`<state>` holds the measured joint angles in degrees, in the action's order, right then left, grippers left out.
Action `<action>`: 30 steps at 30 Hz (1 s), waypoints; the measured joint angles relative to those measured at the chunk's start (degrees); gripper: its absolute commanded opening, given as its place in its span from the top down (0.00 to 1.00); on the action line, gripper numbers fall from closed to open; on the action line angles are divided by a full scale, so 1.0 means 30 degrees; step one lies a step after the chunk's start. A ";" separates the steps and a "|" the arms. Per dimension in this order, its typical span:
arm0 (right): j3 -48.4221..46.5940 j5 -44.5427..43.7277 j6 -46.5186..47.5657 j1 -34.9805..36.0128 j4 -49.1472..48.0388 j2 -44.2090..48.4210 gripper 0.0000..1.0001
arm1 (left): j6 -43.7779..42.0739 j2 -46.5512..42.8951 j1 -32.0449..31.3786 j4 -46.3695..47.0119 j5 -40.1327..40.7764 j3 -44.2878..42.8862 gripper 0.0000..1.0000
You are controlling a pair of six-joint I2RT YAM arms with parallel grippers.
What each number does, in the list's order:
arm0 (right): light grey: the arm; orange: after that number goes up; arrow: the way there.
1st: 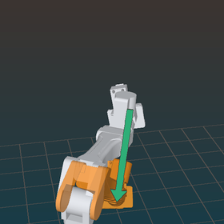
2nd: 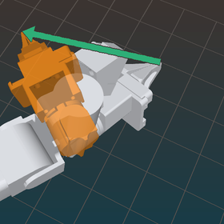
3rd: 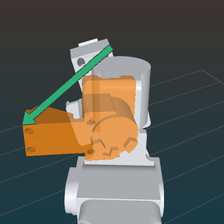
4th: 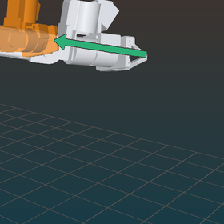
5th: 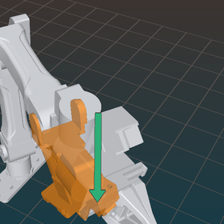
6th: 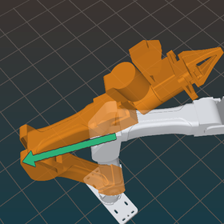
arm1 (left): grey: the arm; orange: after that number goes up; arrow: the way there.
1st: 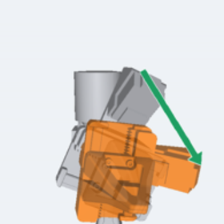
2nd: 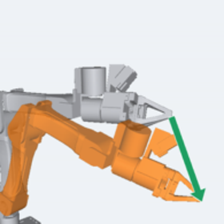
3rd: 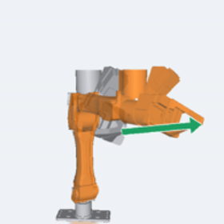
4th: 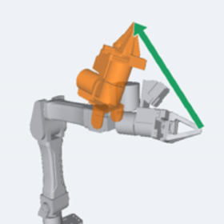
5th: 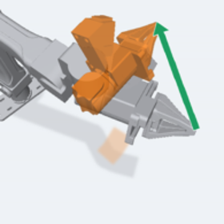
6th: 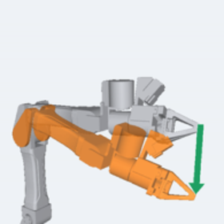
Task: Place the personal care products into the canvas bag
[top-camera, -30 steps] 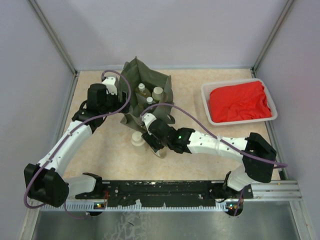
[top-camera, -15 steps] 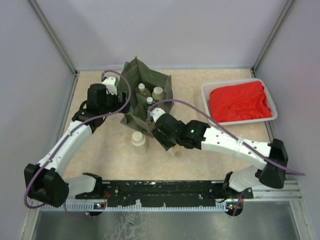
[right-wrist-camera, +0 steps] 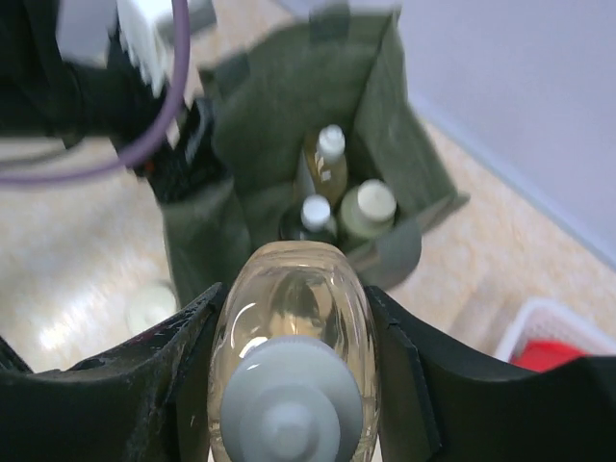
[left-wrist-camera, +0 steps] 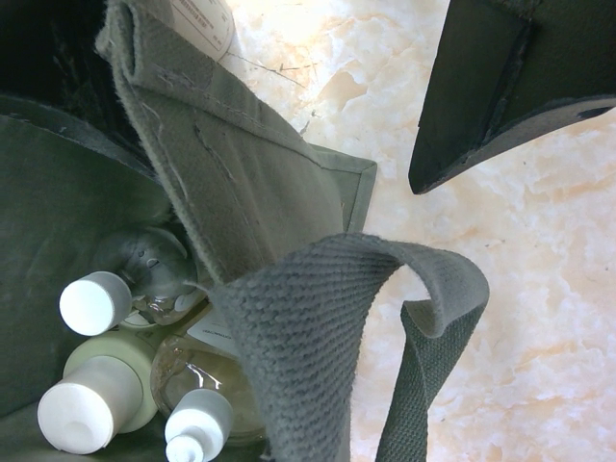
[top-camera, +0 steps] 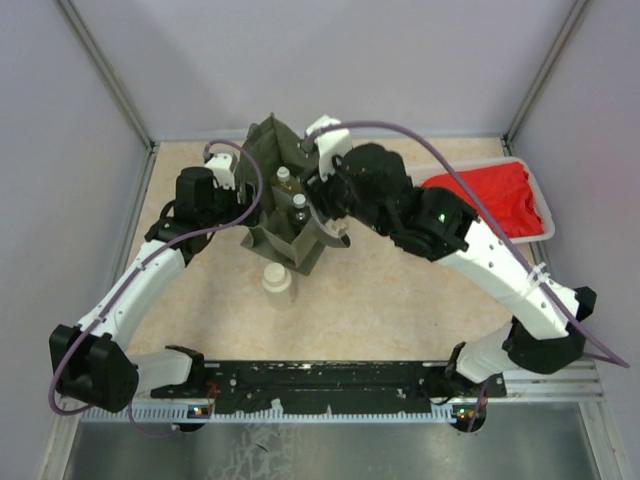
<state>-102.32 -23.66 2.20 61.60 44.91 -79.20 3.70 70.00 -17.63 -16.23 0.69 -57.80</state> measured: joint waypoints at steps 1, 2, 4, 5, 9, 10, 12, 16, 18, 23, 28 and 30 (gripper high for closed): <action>-0.0991 0.0648 0.0124 -0.0415 -0.0138 -0.0481 1.00 | 0.0044 0.0022 0.0000 0.0015 -0.0036 0.0000 0.00; -0.1960 0.1239 0.0226 -0.0838 -0.0313 -0.0962 1.00 | 0.0066 0.0029 0.0000 0.0015 -0.0058 0.0000 0.00; -0.4080 0.2018 0.0503 -0.1727 -0.0692 -0.2149 1.00 | 0.0124 0.0029 0.0000 0.0015 -0.0109 0.0000 0.00; -0.5122 0.2229 0.0656 -0.2047 -0.0743 -0.2754 1.00 | 0.0146 0.0029 0.0000 0.0015 -0.0117 0.0000 0.00; -0.8604 0.3330 0.1107 -0.3060 -0.1705 -0.5224 1.00 | 0.0189 0.0029 0.0000 -0.0007 -0.0168 -0.0007 0.00; -0.9092 0.3759 0.1093 -0.3264 -0.2055 -0.5778 1.00 | 0.0189 0.0029 0.0000 -0.0015 -0.0168 -0.0015 0.00; -0.9326 0.4546 0.0954 -0.3614 -0.2579 -0.6608 1.00 | 0.0182 0.0022 0.0000 -0.0124 -0.0146 -0.0095 0.00; -0.9107 0.6142 0.0095 -0.4116 -0.3133 -0.8320 1.00 | 0.0175 0.0007 0.0000 -0.0328 -0.0087 -0.0204 0.00; -0.8582 0.6819 -0.0291 -0.4218 -0.3381 -0.9056 1.00 | 0.0175 -0.0022 0.0000 -0.0546 -0.0058 -0.0270 0.00; -0.7104 0.8094 -0.0911 -0.4218 -0.4124 -1.0040 1.00 | 0.0168 -0.0233 0.0000 -0.0991 -0.0036 -0.0423 0.00; -0.5850 0.9289 -0.1282 -0.4218 -0.5559 -1.0367 1.00 | 0.0160 -0.0641 0.0000 -0.1253 -0.0029 -0.0423 0.00; -0.5370 0.9530 -0.1304 -0.4218 -0.6528 -1.0411 1.00 | 0.0109 -0.0809 0.0000 -0.1377 -0.0007 -0.0415 0.00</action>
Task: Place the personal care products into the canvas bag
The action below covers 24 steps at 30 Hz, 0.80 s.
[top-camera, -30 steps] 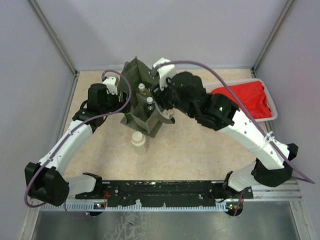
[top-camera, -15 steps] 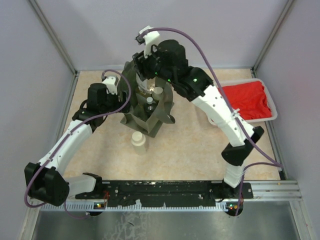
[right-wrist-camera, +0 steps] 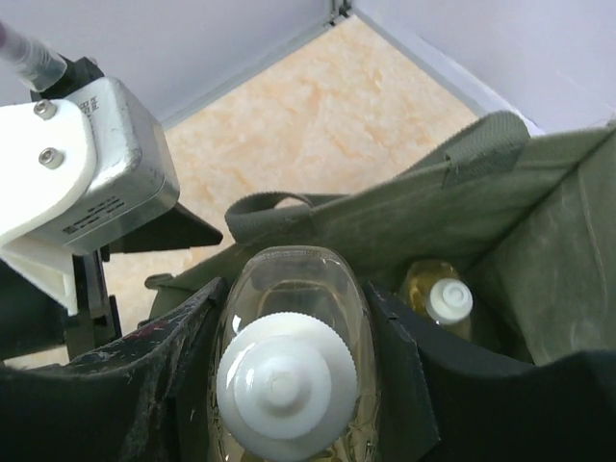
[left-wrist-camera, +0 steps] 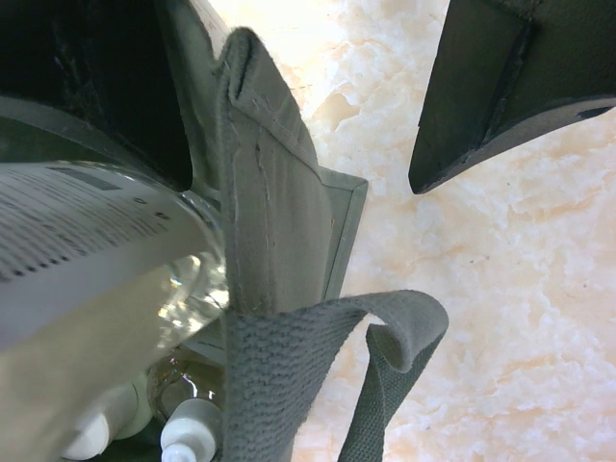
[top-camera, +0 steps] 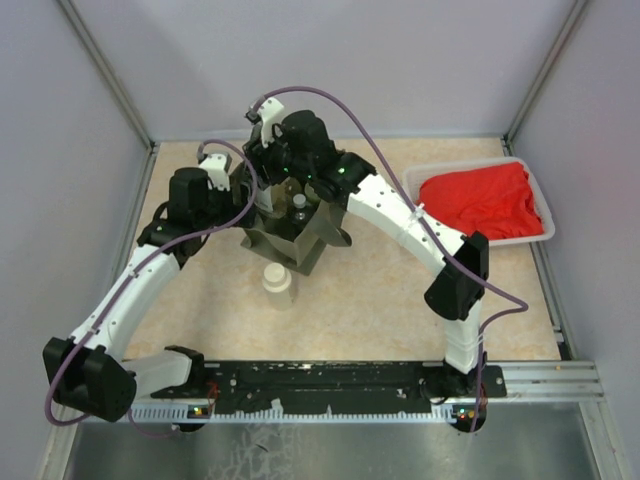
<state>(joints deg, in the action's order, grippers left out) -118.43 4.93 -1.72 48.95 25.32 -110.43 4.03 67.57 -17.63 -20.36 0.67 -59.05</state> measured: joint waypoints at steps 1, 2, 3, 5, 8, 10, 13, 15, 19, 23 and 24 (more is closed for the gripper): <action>0.0240 0.0131 0.0007 0.0000 -0.0495 -0.0007 1.00 | -0.0007 -0.0080 0.0000 -0.0044 0.0000 0.0000 0.00; 0.0503 0.0277 0.0000 0.0000 -0.1071 -0.0022 1.00 | -0.0007 -0.0131 0.0000 -0.0066 0.0000 0.0000 0.00; 0.0794 0.0437 -0.0015 -0.0007 -0.1734 -0.0036 1.00 | -0.0015 -0.0168 0.0000 -0.0073 0.0000 0.0000 0.00; 0.1552 0.0721 -0.0015 -0.0022 -0.3220 -0.0117 1.00 | -0.0015 -0.0168 0.0000 -0.0102 0.0015 0.0000 0.00; 0.2397 0.0991 0.0000 -0.0044 -0.4692 -0.0415 1.00 | -0.0044 -0.0175 0.0036 -0.0146 0.0044 0.0000 0.00; 0.2769 0.1049 0.0007 -0.0073 -0.5617 -0.0874 1.00 | -0.0138 -0.0211 0.0051 -0.0328 0.0124 0.0022 0.00; 0.3555 0.1013 0.0204 -0.0131 -0.6477 -0.1275 1.00 | -0.0160 -0.0270 0.0051 -0.0393 0.0197 0.0022 0.00; 0.3956 0.0940 0.0408 -0.0124 -0.6900 -0.1734 1.00 | -0.0182 -0.0335 0.0044 -0.0379 0.0240 0.0022 0.00; 0.4022 0.0889 0.0714 -0.0124 -0.7380 -0.2346 1.00 | -0.0233 -0.0401 0.0044 -0.0386 0.0291 0.0022 0.00; 0.4634 0.0860 0.0933 -0.0299 -0.8189 -0.2572 1.00 | -0.0233 -0.0459 0.0044 -0.0408 0.0423 0.0022 0.00; 0.4823 0.0860 0.0933 -0.0364 -0.8444 -0.2572 1.00 | -0.0233 -0.0459 0.0044 -0.0408 0.0430 0.0022 0.00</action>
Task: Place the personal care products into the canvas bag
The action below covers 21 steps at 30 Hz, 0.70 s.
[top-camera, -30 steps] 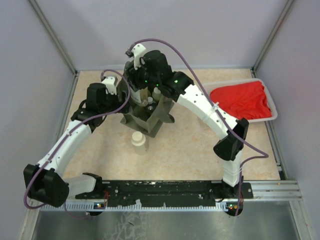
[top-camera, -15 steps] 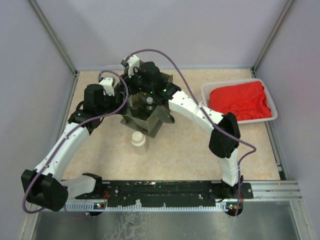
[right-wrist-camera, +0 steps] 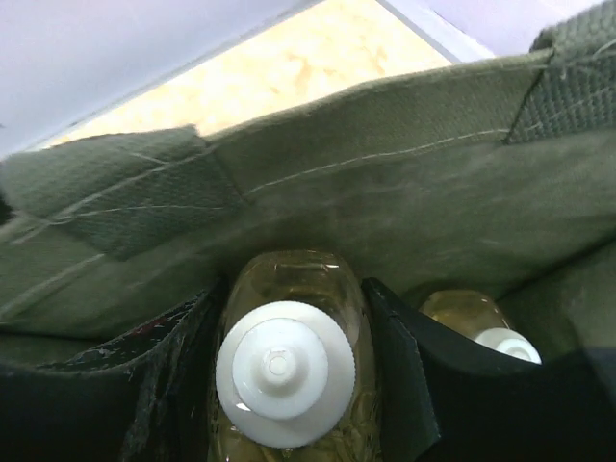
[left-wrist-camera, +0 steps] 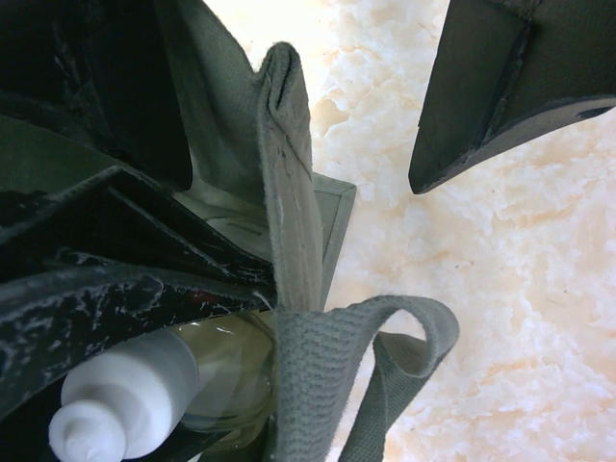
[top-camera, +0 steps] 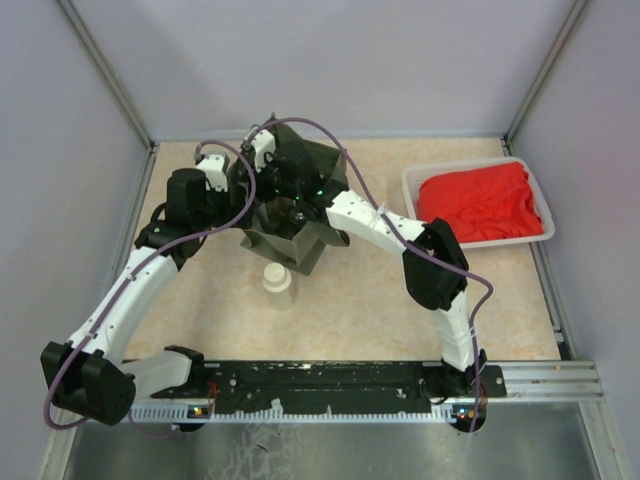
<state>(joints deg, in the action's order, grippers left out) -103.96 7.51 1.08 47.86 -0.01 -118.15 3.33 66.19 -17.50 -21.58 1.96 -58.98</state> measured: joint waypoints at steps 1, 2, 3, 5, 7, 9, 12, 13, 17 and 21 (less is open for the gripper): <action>0.0160 0.0007 0.0000 -0.0066 -0.0204 -0.0036 1.00 | 0.0000 -0.0007 0.0007 0.0000 0.0015 0.0000 0.00; 0.0175 0.0015 0.0015 -0.0146 -0.0240 -0.0109 1.00 | -0.0007 -0.0007 0.0007 -0.0015 0.0029 0.0000 0.00; 0.0175 0.0000 0.0073 -0.0270 -0.0313 -0.0211 1.00 | -0.0015 -0.0007 0.0000 -0.0036 0.0058 0.0000 0.00; 0.0175 -0.0044 0.0240 -0.0488 -0.0335 -0.0393 1.00 | -0.0058 -0.0007 0.0000 -0.0087 0.0095 0.0000 0.00; 0.0175 -0.0036 0.0408 -0.0787 -0.0277 -0.0583 1.00 | -0.0066 -0.0007 0.0000 -0.0124 0.0131 0.0000 0.00; 0.0175 0.0015 0.0466 -0.1093 -0.0270 -0.0809 1.00 | -0.0066 -0.0007 0.0000 -0.0124 0.0146 0.0000 0.00; 0.0175 0.0080 0.0532 -0.1530 -0.0044 -0.1078 0.94 | -0.0066 -0.0007 0.0007 -0.0109 0.0146 0.0000 0.00; 0.0175 0.0102 0.0576 -0.1639 0.0109 -0.1129 0.91 | -0.0058 -0.0007 0.0007 -0.0102 0.0146 0.0000 0.00; 0.0313 0.0102 0.0721 -0.1800 0.0299 -0.1137 0.73 | -0.0058 0.0029 0.0000 -0.0102 0.0138 0.0000 0.00; 0.0430 0.0168 0.0831 -0.1785 0.0291 -0.1137 0.59 | -0.0058 0.0051 0.0000 -0.0102 0.0138 0.0000 0.00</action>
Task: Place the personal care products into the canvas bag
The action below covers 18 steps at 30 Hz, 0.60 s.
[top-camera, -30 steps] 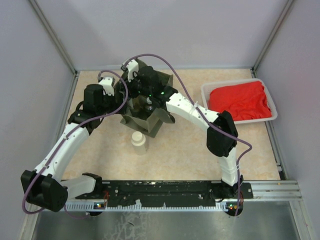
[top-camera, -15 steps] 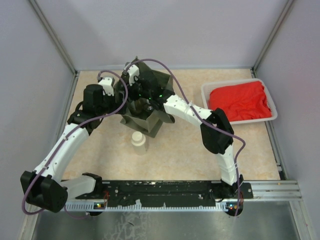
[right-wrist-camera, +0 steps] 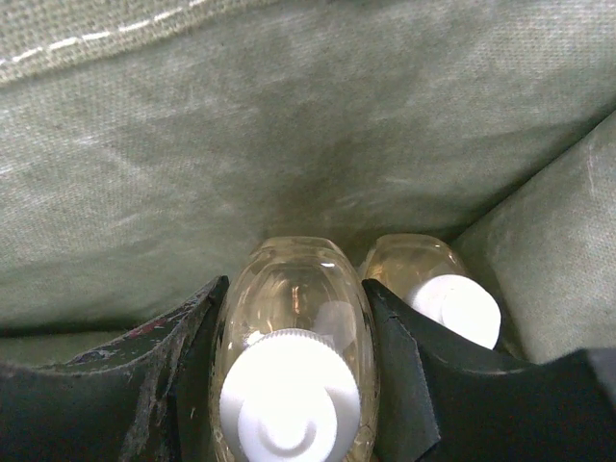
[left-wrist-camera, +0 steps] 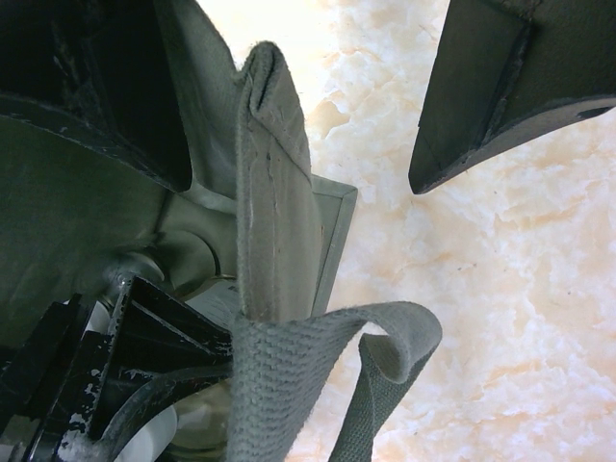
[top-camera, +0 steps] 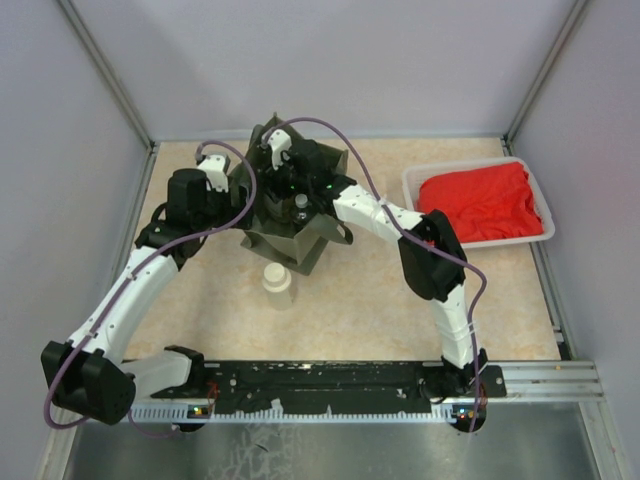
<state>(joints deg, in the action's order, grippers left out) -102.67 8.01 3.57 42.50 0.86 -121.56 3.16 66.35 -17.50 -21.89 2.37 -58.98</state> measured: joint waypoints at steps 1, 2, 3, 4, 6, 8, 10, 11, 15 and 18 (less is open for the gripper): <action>0.0015 0.0029 0.0015 0.0000 -0.0007 0.0000 0.57 | 0.0000 0.0007 0.0000 0.0007 0.0000 0.0000 0.00; 0.0015 0.0029 0.0022 0.0000 -0.0007 0.0000 0.52 | 0.0000 0.0015 0.0000 0.0015 -0.0007 0.0000 0.00; 0.0022 0.0029 0.0044 0.0000 0.0015 0.0000 0.45 | 0.0000 0.0044 0.0000 0.0022 -0.0015 0.0000 0.00; 0.0022 0.0029 0.0058 0.0000 0.0022 0.0000 0.37 | 0.0000 0.0080 0.0000 0.0022 -0.0022 0.0000 0.00; 0.0087 0.0022 0.0109 0.0000 0.0022 0.0015 0.13 | 0.0000 0.0182 0.0000 0.0073 -0.0131 0.0000 0.00; 0.0109 -0.0087 0.0117 0.0007 -0.0138 0.0175 0.02 | 0.0000 0.0291 0.0007 0.0175 -0.0240 0.0000 0.00; 0.0291 -0.0219 0.0306 -0.0015 -0.0248 0.0612 0.01 | 0.0000 0.0393 0.0000 0.0262 -0.0386 0.0000 0.00; 0.0393 -0.0277 0.0350 -0.0022 -0.0270 0.0889 0.01 | 0.0007 0.0444 0.0000 0.0321 -0.0423 0.0000 0.00; 0.0641 -0.0736 0.0466 -0.0066 -0.0095 0.2186 0.01 | 0.0000 0.0627 0.0000 0.0386 -0.0546 0.0000 0.00; 0.0867 -0.1741 0.0525 0.0000 0.0226 0.3643 0.01 | 0.0000 0.0736 0.0000 0.0437 -0.0605 -0.0007 0.00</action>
<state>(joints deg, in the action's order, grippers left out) -100.07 2.79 5.15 42.50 1.54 -110.63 3.16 68.55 -17.50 -20.58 0.56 -59.00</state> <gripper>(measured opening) 0.991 0.998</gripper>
